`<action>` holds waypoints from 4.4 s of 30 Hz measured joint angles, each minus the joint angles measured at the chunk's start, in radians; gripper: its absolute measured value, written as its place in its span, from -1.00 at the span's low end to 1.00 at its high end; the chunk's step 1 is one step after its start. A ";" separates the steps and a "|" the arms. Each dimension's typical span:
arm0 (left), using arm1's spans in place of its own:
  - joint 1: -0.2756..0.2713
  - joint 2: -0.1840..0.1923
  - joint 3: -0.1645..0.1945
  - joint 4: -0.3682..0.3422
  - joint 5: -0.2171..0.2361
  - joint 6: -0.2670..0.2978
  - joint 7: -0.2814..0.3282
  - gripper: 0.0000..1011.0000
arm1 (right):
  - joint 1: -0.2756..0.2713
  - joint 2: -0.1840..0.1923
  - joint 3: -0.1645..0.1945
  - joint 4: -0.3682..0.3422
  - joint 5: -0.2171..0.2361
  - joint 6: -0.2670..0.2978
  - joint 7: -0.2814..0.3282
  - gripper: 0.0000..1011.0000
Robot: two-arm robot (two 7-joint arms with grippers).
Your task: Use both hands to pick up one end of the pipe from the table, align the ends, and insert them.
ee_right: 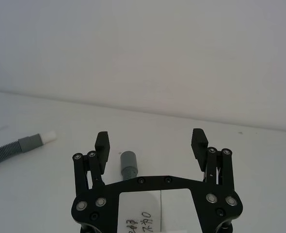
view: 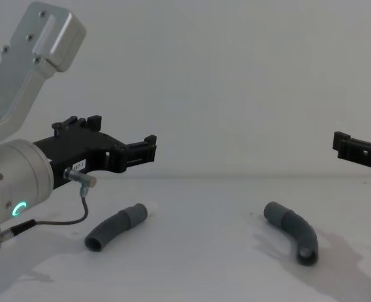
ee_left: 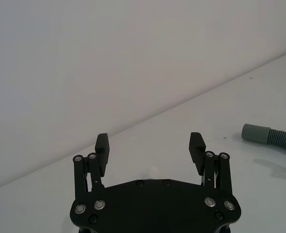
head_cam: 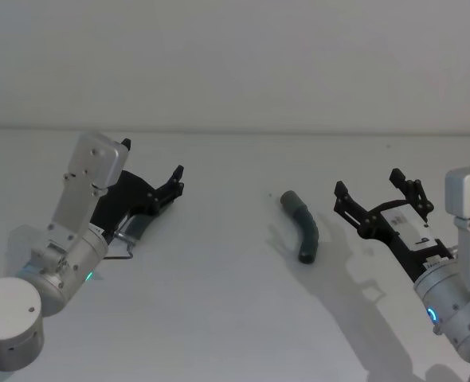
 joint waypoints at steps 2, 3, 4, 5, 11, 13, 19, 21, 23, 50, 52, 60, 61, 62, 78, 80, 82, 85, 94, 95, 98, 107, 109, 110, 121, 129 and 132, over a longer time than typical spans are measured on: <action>0.000 0.000 0.000 0.000 0.000 0.000 0.000 0.98 | 0.000 0.000 0.000 0.000 0.000 0.000 0.000 0.98; 0.000 0.000 0.000 0.000 0.000 0.000 0.000 0.98 | 0.000 0.000 0.000 0.000 0.000 0.000 0.000 0.98; 0.000 0.000 0.000 0.000 0.000 0.000 0.000 0.98 | 0.000 0.000 0.000 0.000 0.000 0.000 0.000 0.98; 0.000 0.000 0.000 0.000 0.000 0.000 0.000 0.98 | 0.000 0.000 0.000 0.000 0.000 0.000 0.000 0.98; 0.000 0.000 0.000 0.000 0.000 0.000 0.000 0.98 | 0.000 0.000 0.000 0.000 0.000 0.000 0.000 0.98; 0.000 0.000 0.000 0.000 0.000 0.000 0.000 0.98 | 0.000 0.000 0.000 0.000 0.000 0.000 0.000 0.98; -0.002 0.000 0.000 0.002 -0.002 0.001 -0.006 0.98 | 0.000 0.000 0.000 0.000 0.000 0.000 0.000 0.98; -0.007 0.002 -0.001 0.006 -0.009 0.006 -0.020 0.98 | 0.000 0.000 0.000 0.000 0.000 0.000 0.000 0.98; -0.011 0.003 -0.002 0.010 -0.015 0.011 -0.031 0.98 | 0.000 0.000 0.000 0.000 0.000 0.000 0.000 0.98; -0.139 0.048 -0.029 0.127 -0.176 0.296 -0.281 0.98 | 0.000 0.000 0.000 0.000 0.000 0.000 0.000 0.98; -0.167 0.052 -0.023 0.158 -0.186 0.337 -0.310 0.98 | 0.000 0.000 0.000 0.000 0.000 0.000 0.000 0.98; -0.254 0.052 0.009 0.259 -0.196 0.409 -0.381 0.98 | 0.000 0.000 0.000 0.000 0.000 0.000 0.000 0.98; -0.261 0.051 0.012 0.268 -0.196 0.414 -0.386 0.98 | 0.000 0.000 0.000 0.000 0.000 0.000 0.000 0.98; -0.261 0.051 0.012 0.268 -0.196 0.414 -0.386 0.98 | 0.000 0.000 0.000 0.000 0.000 0.000 0.000 0.98; -0.375 0.015 0.056 0.406 -0.183 0.452 -0.454 0.98 | 0.000 0.000 0.000 0.000 0.000 0.000 0.000 0.98; -0.382 0.011 0.059 0.416 -0.181 0.460 -0.456 0.98 | 0.000 0.000 0.000 0.000 0.000 0.000 0.000 0.98; -0.386 0.008 0.060 0.421 -0.179 0.464 -0.457 0.98 | 0.000 0.000 0.000 0.000 0.000 0.000 0.000 0.98; -0.394 0.003 0.063 0.432 -0.176 0.474 -0.457 0.98 | 0.000 0.000 0.000 0.000 0.000 0.000 0.000 0.98; -0.411 -0.011 0.073 0.457 -0.162 0.497 -0.459 0.98 | 0.000 0.000 0.000 0.000 0.000 0.000 0.000 0.98; -0.414 -0.012 0.075 0.461 -0.160 0.498 -0.460 0.98 | 0.000 0.000 0.000 0.000 0.000 0.000 0.000 0.98; -0.422 -0.017 0.082 0.472 -0.152 0.500 -0.464 0.98 | 0.000 0.000 0.000 0.000 0.000 0.000 0.000 0.98; -0.448 -0.034 0.100 0.513 -0.131 0.496 -0.480 0.98 | 0.000 0.000 0.000 0.000 0.000 0.000 0.000 0.98; -0.452 -0.037 0.102 0.520 -0.128 0.494 -0.483 0.98 | 0.000 0.000 0.000 0.000 0.000 0.000 0.000 0.98; -0.454 -0.038 0.103 0.523 -0.127 0.492 -0.485 0.98 | 0.000 0.000 0.000 0.000 0.000 0.000 0.000 0.98; -0.470 -0.051 0.112 0.552 -0.115 0.482 -0.500 0.75 | 0.000 0.000 0.000 0.000 0.000 0.000 0.000 0.98; -0.476 -0.055 0.115 0.561 -0.111 0.479 -0.505 0.33 | 0.000 0.000 0.000 0.000 0.000 0.000 0.000 0.98; -0.477 -0.056 0.115 0.563 -0.111 0.478 -0.506 0.09 | 0.000 0.000 0.000 0.000 0.000 0.000 0.000 0.98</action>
